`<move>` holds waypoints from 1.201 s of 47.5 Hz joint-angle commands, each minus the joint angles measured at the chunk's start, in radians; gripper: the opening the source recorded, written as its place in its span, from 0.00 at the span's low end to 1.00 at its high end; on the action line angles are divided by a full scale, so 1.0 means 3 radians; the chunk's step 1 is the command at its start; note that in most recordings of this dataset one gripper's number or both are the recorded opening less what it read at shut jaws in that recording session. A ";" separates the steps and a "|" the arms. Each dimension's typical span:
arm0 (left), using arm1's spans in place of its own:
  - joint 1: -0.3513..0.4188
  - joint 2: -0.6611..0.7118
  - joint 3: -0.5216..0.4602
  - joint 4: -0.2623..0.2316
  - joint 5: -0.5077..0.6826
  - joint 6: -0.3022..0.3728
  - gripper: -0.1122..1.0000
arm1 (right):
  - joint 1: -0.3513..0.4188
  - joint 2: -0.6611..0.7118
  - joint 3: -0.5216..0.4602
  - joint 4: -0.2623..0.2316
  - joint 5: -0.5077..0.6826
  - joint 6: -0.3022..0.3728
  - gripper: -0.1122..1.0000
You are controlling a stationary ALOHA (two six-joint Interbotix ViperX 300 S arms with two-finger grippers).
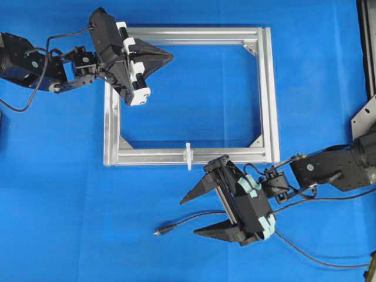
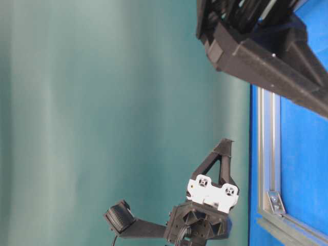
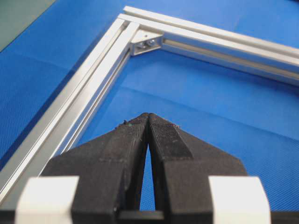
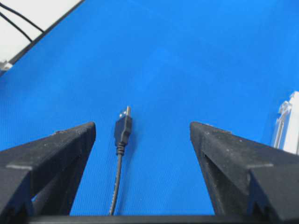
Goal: Insert the wire through the string loop located in the center.
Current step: 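Open the right gripper and lower it over the black USB cable plug, then close the right gripper on the cable just behind the USB plug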
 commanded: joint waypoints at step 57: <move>0.0036 -0.0102 0.0041 0.0015 -0.0010 0.0010 0.10 | 0.0020 0.0716 -0.0286 0.0230 0.0010 0.0087 0.57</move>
